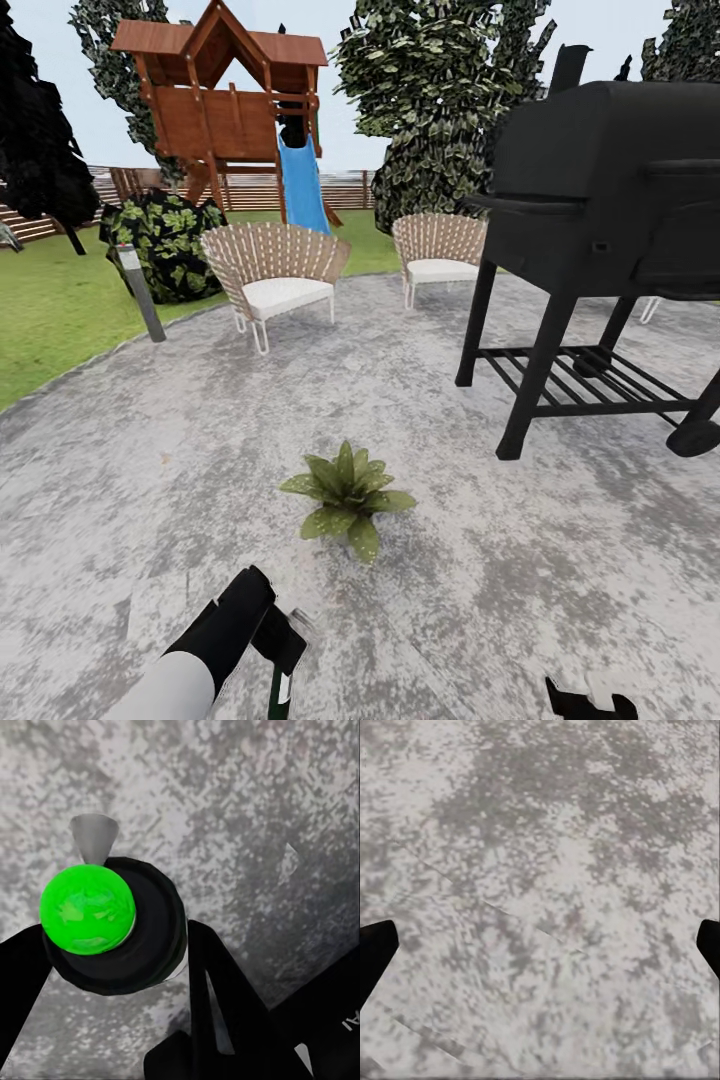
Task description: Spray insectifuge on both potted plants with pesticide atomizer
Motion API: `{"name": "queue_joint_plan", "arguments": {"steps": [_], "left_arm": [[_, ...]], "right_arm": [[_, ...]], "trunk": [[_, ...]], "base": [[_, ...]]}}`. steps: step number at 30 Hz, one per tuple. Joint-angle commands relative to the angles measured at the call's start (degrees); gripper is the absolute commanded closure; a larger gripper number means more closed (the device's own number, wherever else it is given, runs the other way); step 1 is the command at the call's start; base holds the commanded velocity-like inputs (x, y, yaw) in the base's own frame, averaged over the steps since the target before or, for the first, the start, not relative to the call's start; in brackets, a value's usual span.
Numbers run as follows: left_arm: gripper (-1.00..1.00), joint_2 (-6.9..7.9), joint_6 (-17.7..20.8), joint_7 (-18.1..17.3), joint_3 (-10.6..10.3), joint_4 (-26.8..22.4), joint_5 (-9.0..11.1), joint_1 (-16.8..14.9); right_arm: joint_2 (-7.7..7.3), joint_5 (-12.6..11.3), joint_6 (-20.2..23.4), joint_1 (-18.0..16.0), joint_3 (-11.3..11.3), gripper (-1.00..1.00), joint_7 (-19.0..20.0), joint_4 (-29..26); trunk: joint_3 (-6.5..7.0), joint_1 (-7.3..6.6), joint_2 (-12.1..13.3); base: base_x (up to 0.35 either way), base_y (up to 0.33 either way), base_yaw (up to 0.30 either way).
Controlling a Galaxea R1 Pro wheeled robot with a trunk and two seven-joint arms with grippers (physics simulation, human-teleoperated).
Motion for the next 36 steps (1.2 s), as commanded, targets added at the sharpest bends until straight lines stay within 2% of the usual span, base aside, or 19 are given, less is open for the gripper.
{"name": "queue_joint_plan", "arguments": {"steps": [1, 4, 7, 8, 10, 11, 12, 13, 14, 15, 16, 18, 20, 24, 27, 30, 36], "left_arm": [[1.0, -0.01, 0.0, -0.47, -0.04, -0.09, -0.42, -0.01], [1.0, -0.02, -0.85, -0.53, -0.42, -0.06, -0.39, -0.01], [1.0, -0.02, -6.46, -0.73, -0.58, 0.2, -0.64, -0.01], [1.0, 0.01, -8.18, -0.82, -0.59, 0.33, -0.77, -0.06], [1.0, 0.22, -11.72, -1.0, -0.63, 0.55, -0.96, -0.19], [1.0, 0.78, -13.49, -1.09, -0.67, 0.64, -0.95, -0.19], [1.0, 1.27, -14.69, -1.12, -0.7, 0.69, -0.93, -0.19], [1.0, 1.89, -16.53, -1.16, -0.74, 0.78, -0.92, -0.17], [1.0, 2.18, -17.7, -1.26, -0.76, 0.83, -0.92, -0.15], [1.0, 2.53, -19.15, -1.59, -0.8, 0.89, -0.93, -0.08], [1.0, 2.8, -19.89, -2.0, -0.86, 0.91, -1.0, -0.06], [1.0, 3.85, -21.17, -3.94, -2.14, 0.94, -1.72, -0.02], [1.0, 3.52, -21.14, -4.22, -2.78, 0.85, -1.95, 0.51], [1.0, 3.32, -19.87, -4.28, -2.63, -0.43, -2.7, 0.51], [1.0, 3.43, -18.93, -4.33, -2.75, -0.47, -2.89, 0.66], [1.0, 3.62, -19.84, -4.37, -2.8, -0.42, -2.92, 0.68], [1.0, 3.78, -21.79, -4.42, -2.89, -0.14, -3.01, 0.69]], "right_arm": [[0.02, 0.27, -0.23, -0.04, -0.5, -1.0, 0.38, 0.02], [-0.19, 0.53, -0.18, -0.04, -0.5, -1.0, 0.38, 0.03], [-0.23, 2.66, -0.13, -0.04, -0.12, -1.0, 0.54, 0.03], [-0.22, 4.0, -0.13, -0.04, 0.42, -1.0, 0.64, -0.02], [-0.26, 8.58, -0.17, -0.04, 3.33, -1.0, 0.76, -0.4], [-0.31, 11.27, -0.19, -0.04, 5.15, -1.0, 0.85, -1.63], [-0.31, 12.76, -0.2, -0.04, 6.09, -1.0, 1.14, -3.06], [-0.31, 14.38, -0.2, -0.01, 7.1, -1.0, 2.57, -5.73], [-0.28, 15.04, -0.21, -0.02, 7.5, -1.0, 4.52, -7.58], [-0.22, 15.64, -0.17, 0.0, 7.84, -1.0, 8.94, -10.14], [-0.19, 15.9, -0.15, 0.02, 7.97, -1.0, 12.46, -11.74], [-0.15, 16.24, -0.1, 0.01, 8.16, -1.0, 22.64, -15.96], [0.51, 15.88, -0.12, -0.65, 8.15, -1.0, 22.44, -15.45], [1.7, 15.8, -0.12, -1.05, 6.88, -1.0, 21.45, -15.19], [2.67, 16.03, -0.18, -1.23, 6.8, -1.0, 21.22, -15.08], [3.65, 16.14, -0.2, -1.26, 6.99, -1.0, 21.25, -15.14], [4.43, 16.18, -0.28, -1.36, 8.28, -1.0, 22.42, -15.52]], "trunk": [[-0.05, -0.01, -0.02], [-0.05, -0.01, -0.02], [-0.05, -0.01, -0.02], [-0.05, -0.01, -0.02], [-0.05, -0.01, -0.02], [-0.05, -0.01, -0.02], [-0.05, -0.01, -0.02], [-0.05, -0.01, -0.02], [-0.05, -0.01, -0.02], [-0.05, -0.01, -0.02], [-0.05, -0.01, -0.02], [-0.05, -0.01, -0.02], [-0.05, -0.01, -0.02], [-0.05, -0.01, -0.02], [-0.05, -0.01, -0.02], [-0.05, -0.01, -0.02], [-0.05, -0.01, -0.02]], "base": [[-0.003, 0.277, -0.003], [-0.001, 0.125, -0.001], [0.0, 0.025, 0.0], [0.0, 0.008, 0.0], [0.0, 0.004, 0.0], [0.0, 0.001, 0.0], [0.0, 0.0, 0.0], [0.0, 0.0, 0.0], [0.0, 0.0, 0.0], [0.0, 0.0, 0.0], [0.0, 0.0, 0.0], [0.0, 0.0, 0.0], [0.0, 0.0, 0.0], [0.0, 0.0, 0.0], [0.0, 0.0, 0.0], [0.0, 0.0, 0.0], [0.0, 0.0, 0.0]]}}
